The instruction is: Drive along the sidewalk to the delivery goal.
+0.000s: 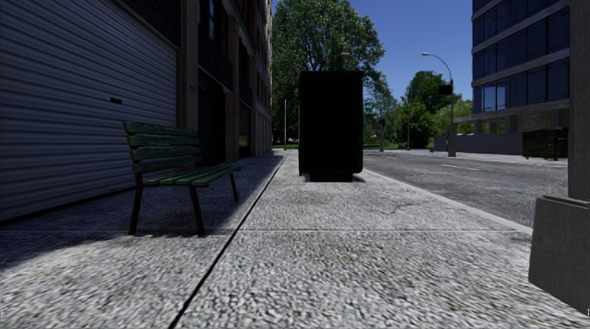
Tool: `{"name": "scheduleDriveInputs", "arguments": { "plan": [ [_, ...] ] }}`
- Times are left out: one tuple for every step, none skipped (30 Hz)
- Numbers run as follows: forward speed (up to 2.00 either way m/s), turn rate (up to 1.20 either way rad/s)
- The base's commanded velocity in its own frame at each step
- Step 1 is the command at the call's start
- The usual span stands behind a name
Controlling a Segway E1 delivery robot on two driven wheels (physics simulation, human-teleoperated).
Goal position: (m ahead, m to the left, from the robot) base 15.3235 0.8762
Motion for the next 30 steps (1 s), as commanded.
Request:
{"name": "scheduleDriveInputs", "arguments": {
  "plan": [
    [1.98, 0.0],
    [1.98, 0.0],
    [1.98, 0.0],
    [1.98, 0.0],
    [1.98, 0.0],
    [1.98, 0.0],
    [1.98, 0.0],
    [1.98, 0.0],
    [1.98, 0.0],
    [1.98, 0.0],
    [1.98, 0.0],
    [1.98, 0.0],
    [1.98, 0.0],
    [1.98, 0.0],
    [1.98, 0.0],
    [1.98, 0.0],
    [1.98, 0.0],
    [1.98, 0.0],
    [1.98, 0.0],
    [1.98, 0.0],
    [1.98, 0.0],
    [1.98, 0.0],
    [1.98, 0.0],
    [1.98, 0.0],
    [1.98, 0.0],
    [1.98, 0.0],
    [1.98, 0.0],
    [1.98, 0.0],
    [1.98, 0.0],
    [1.98, 0.0]
  ]
}}
